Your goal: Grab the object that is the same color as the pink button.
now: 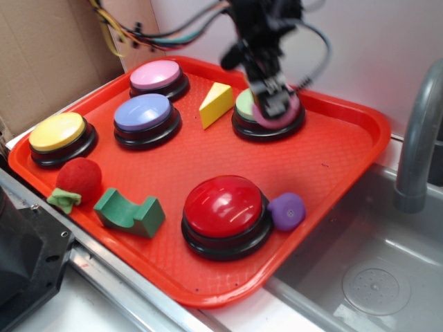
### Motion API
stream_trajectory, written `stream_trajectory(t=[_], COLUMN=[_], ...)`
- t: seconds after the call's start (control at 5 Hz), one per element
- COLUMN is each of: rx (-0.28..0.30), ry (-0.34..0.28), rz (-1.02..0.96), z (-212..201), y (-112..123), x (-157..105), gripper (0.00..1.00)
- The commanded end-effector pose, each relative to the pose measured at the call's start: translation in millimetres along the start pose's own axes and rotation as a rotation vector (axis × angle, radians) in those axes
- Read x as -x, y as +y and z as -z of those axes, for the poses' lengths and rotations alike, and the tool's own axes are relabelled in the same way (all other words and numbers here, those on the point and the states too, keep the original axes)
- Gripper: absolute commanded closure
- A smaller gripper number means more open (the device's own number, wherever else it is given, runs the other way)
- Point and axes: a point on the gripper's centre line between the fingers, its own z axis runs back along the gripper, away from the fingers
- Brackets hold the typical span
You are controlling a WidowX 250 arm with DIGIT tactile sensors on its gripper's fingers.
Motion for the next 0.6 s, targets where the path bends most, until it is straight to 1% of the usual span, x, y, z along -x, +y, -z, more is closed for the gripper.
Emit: stream_trajectory(t=[0.0, 0.2, 0.4], rx=[-0.188, -0.195, -0.193], ry=[-0.089, -0.08, -0.024], rz=[-0.334, -0.405, -0.49], z=[-63.7, -67.3, -67.6], y=[33.6, 42.4, 47.8], x=[28.1, 44.2, 57.3], gripper=[1.0, 1.0, 1.0])
